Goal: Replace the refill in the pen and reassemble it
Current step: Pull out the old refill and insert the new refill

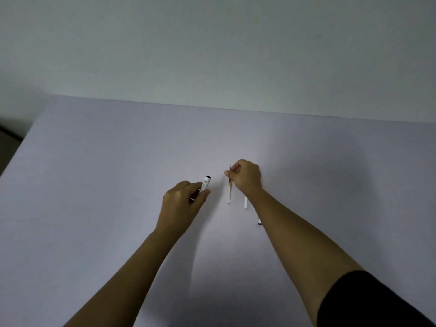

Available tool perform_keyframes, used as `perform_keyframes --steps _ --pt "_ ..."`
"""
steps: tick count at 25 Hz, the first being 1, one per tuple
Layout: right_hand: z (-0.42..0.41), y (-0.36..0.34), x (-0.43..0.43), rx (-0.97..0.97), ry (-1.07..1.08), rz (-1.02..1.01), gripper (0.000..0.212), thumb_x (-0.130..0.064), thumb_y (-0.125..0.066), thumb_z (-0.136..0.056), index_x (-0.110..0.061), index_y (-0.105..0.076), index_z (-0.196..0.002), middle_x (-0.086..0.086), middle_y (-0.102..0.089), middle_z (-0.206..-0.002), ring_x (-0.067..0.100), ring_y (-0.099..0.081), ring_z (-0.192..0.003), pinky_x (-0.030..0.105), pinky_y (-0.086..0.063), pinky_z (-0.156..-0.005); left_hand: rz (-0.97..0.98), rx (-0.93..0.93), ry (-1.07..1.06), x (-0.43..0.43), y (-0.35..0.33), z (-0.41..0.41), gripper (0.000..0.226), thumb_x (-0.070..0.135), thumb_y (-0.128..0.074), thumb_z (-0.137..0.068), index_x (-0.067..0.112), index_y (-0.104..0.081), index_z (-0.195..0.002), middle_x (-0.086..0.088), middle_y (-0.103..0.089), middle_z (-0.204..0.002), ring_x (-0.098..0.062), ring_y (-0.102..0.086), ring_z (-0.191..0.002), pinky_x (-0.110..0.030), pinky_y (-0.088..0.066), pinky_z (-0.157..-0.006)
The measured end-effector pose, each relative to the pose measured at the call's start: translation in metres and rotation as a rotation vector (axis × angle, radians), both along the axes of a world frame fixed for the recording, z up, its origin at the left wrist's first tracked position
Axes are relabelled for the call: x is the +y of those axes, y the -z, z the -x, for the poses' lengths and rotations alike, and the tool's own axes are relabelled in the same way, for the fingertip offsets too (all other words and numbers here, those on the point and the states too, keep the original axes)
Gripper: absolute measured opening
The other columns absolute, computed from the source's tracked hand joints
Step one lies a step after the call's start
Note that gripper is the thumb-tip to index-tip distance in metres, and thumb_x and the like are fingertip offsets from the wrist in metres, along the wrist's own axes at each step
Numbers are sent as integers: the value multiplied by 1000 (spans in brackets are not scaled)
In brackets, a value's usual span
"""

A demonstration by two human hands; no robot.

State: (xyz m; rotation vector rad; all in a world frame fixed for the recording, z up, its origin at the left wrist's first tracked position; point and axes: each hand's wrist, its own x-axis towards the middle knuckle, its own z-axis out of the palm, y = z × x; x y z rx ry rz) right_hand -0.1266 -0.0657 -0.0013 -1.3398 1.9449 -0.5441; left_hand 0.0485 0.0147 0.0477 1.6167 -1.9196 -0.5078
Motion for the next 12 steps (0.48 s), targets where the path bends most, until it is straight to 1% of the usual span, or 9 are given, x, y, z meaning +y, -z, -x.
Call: perform_keyframes --steps 3,5,9,12 --pt "-6 11 -5 85 11 -50 23 -21 -73 -78 -2 -67 -91 14 -73 -99 27 -66 -94 19 -36 -69 -13 0 -33 -8 6 -1 23 23 -64 -81 7 -61 -63 7 -38 -54 -13 -36 -48 -12 -23 -49" --pt "-8 16 -5 109 14 -61 24 -20 -73 -78 -1 -67 -91 14 -72 -101 28 -66 -95 20 -36 -68 -18 6 -37 -10 10 0 22 20 -67 -80 7 -61 -63 7 -38 -54 -13 -36 -48 -12 -23 -48" --pt "-5 18 -3 90 26 -48 27 -24 -73 -78 -1 -65 -90 14 -72 -100 27 -65 -94 20 -35 -67 -26 14 -21 -11 13 1 21 24 -64 -81 7 -65 -68 5 -43 -54 -13 -39 -48 -12 -25 -49" --pt "1 12 -5 85 36 -41 29 -27 -71 -80 -1 -66 -92 14 -71 -100 28 -64 -97 21 -36 -70 -15 19 -13 -11 10 4 22 24 -63 -81 6 -65 -68 6 -43 -55 -12 -38 -48 -12 -24 -49"
